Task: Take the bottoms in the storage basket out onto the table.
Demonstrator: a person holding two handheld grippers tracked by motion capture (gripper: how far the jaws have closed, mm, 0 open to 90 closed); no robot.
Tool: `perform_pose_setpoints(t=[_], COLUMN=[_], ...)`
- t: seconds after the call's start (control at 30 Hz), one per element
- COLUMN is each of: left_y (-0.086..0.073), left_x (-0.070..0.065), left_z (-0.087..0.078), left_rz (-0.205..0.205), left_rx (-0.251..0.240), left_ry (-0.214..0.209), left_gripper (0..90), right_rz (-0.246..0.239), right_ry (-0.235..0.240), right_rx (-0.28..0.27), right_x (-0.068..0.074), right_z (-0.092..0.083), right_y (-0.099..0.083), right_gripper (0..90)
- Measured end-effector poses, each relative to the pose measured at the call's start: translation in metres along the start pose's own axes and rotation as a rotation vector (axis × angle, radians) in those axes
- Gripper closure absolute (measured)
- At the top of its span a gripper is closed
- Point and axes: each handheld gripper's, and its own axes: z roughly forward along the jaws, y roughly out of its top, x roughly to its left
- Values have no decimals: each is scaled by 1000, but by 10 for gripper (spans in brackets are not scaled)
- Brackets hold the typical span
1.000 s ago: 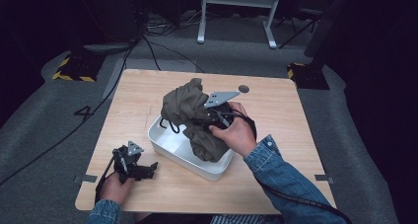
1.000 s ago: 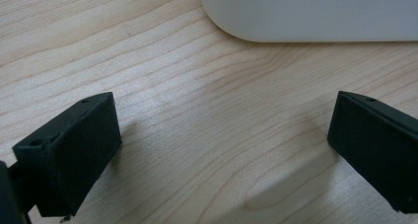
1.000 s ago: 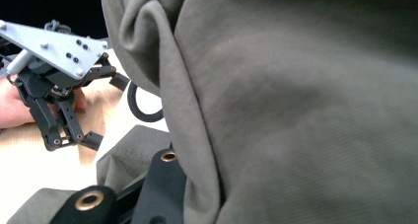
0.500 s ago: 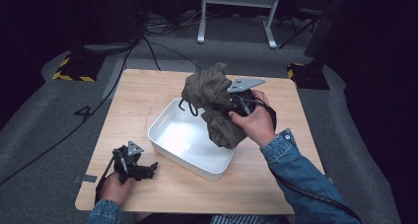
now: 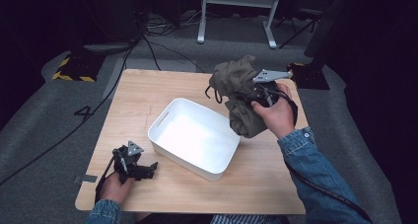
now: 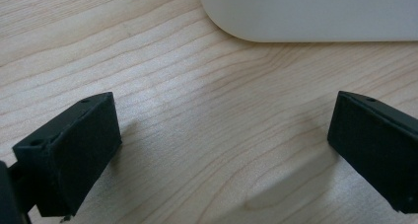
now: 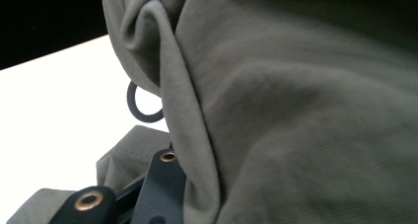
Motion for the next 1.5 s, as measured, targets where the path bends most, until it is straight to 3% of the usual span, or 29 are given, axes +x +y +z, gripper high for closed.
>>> perform_pose_setpoints(t=[0.5, 0.9, 1.5], left_y=[0, 0, 0], left_x=[0, 0, 0], left_z=[0, 0, 0], left_rz=[0, 0, 0], left_rx=[0, 0, 0], left_ry=[-1, -1, 0], left_gripper=[0, 0, 0], right_rz=[108, 210, 312], right_ry=[-139, -211, -258], right_rx=[24, 77, 181], right_x=[-57, -93, -118], right_z=[-20, -17, 9], right_y=[-29, -63, -117], right_gripper=[699, 694, 688])
